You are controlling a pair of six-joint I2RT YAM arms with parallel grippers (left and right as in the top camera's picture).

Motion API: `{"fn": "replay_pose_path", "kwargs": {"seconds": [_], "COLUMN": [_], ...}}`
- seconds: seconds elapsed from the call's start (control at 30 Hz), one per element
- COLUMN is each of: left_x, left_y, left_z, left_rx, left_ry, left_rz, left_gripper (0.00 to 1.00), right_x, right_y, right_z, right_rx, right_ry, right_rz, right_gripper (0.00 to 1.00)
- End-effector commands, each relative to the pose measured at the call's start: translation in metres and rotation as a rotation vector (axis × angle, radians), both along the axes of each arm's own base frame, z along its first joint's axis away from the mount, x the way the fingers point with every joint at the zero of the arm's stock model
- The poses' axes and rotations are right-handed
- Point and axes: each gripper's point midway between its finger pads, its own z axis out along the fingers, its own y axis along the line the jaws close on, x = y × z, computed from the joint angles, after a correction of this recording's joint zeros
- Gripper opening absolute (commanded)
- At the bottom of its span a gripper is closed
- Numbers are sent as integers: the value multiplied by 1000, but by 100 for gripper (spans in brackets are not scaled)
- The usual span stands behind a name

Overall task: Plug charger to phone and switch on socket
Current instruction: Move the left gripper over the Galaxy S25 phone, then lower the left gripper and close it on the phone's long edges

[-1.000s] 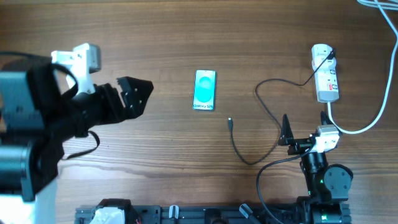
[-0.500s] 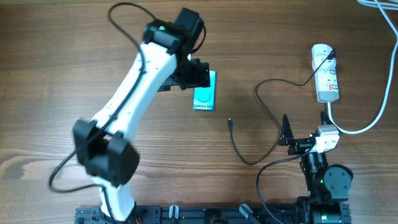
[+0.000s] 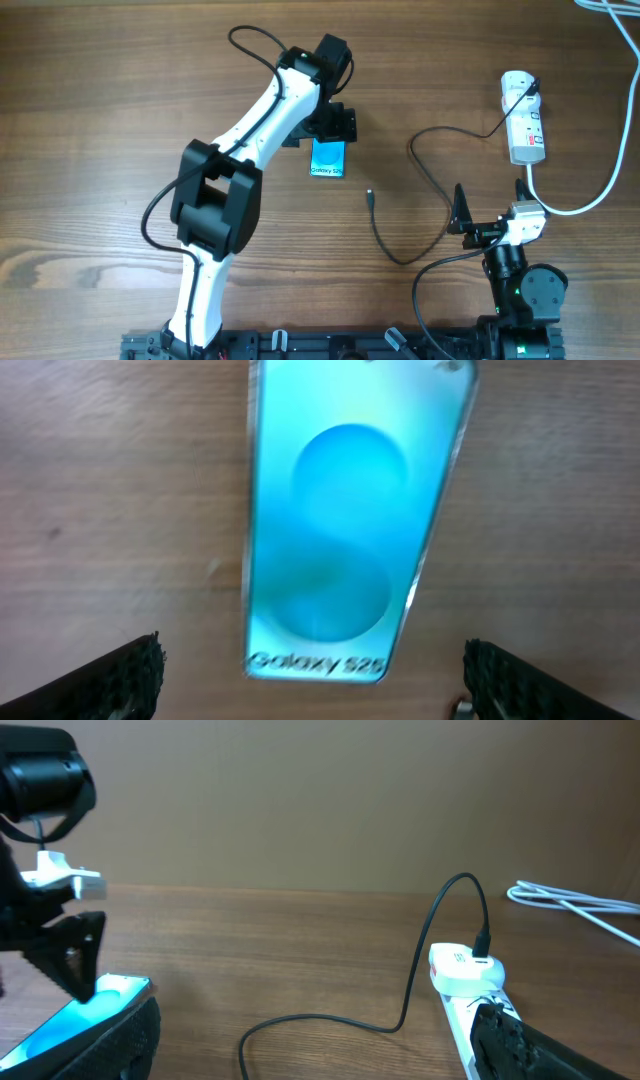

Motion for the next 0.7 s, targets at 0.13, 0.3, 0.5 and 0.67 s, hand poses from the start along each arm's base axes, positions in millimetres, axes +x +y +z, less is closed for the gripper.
{"fn": "replay_pose_path", "kwargs": {"seconds": [0.13,0.3,0.5,0.67], "left_x": [7,8,8,12], "left_y": [-15,-7,-5,-8], "left_z": [-32,-47,-52,-52], "left_rx": [-1,61,73,63], "left_ry": [-19,-18,-16,-34], "left_rz": [-14,-20,-50,-50], "left_gripper": [100,100,100,100], "right_x": [0,0,0,0], "right_y": [0,0,0,0], "right_z": [2,2,2,2], "right_rx": [-17,-18,-18,-17], "right_ry": [-10,-9,-10,-9], "right_rz": [-5,-5,-5,-5], "right_gripper": [100,100,100,100]}}
